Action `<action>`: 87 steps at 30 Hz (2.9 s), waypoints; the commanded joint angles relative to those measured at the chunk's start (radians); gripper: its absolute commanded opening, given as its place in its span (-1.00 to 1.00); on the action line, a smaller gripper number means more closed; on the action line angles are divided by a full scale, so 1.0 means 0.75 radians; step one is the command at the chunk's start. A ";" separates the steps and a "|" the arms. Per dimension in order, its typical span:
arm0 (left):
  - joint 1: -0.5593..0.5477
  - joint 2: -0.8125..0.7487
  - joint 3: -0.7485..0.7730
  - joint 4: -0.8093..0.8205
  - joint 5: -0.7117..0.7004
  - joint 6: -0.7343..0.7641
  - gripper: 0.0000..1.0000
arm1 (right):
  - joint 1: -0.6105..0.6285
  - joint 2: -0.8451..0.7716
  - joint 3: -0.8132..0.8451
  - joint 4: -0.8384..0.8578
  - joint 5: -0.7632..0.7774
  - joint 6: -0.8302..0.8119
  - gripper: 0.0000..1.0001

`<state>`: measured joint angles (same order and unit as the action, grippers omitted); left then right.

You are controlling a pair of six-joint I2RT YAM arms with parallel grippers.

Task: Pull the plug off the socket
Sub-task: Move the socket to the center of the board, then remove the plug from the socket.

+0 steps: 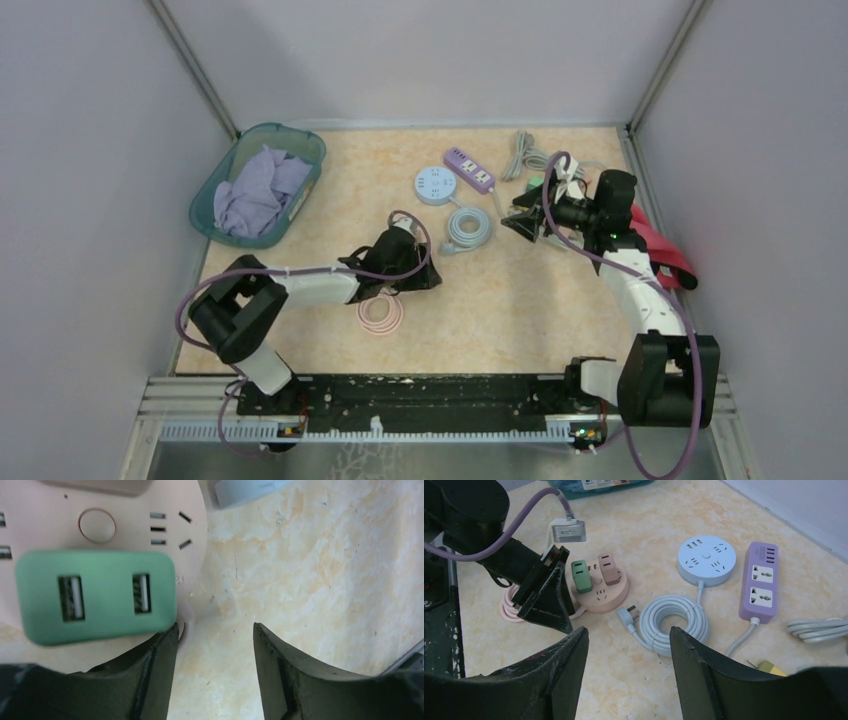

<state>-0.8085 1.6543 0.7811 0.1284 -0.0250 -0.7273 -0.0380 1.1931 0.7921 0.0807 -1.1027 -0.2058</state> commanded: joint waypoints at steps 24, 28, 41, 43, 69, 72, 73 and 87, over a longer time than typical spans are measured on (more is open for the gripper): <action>0.003 -0.565 -0.214 0.040 -0.339 0.480 0.90 | 0.093 -0.062 0.295 -0.429 -0.025 -0.470 0.22; 0.039 -0.611 -0.254 0.066 -0.303 0.545 1.00 | 0.130 -0.021 0.346 -0.532 -0.077 -0.573 0.91; 0.487 -0.483 -0.498 0.666 0.622 0.547 1.00 | 0.264 0.048 0.189 -0.441 -0.052 -0.494 0.88; 0.485 -0.481 -0.504 0.710 0.614 0.539 1.00 | 0.264 0.044 0.158 -0.400 -0.053 -0.466 0.86; 0.054 -0.151 0.109 -0.186 -0.447 0.459 0.43 | 0.273 0.026 0.063 -0.235 -0.047 -0.417 0.85; 0.033 -0.124 0.126 -0.197 -0.461 0.454 0.43 | 0.274 0.026 0.062 -0.240 -0.049 -0.420 0.85; 0.027 -0.113 0.130 -0.199 -0.463 0.455 0.37 | 0.274 0.025 0.062 -0.240 -0.051 -0.421 0.85; 0.012 -0.126 0.142 -0.175 -0.222 0.789 -0.71 | 0.272 0.025 0.066 -0.287 -0.082 -0.468 0.85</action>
<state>-0.7921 1.5990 0.8940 -0.0338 -0.3256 -0.3073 0.1616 1.2427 0.8310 -0.1432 -1.1233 -0.5220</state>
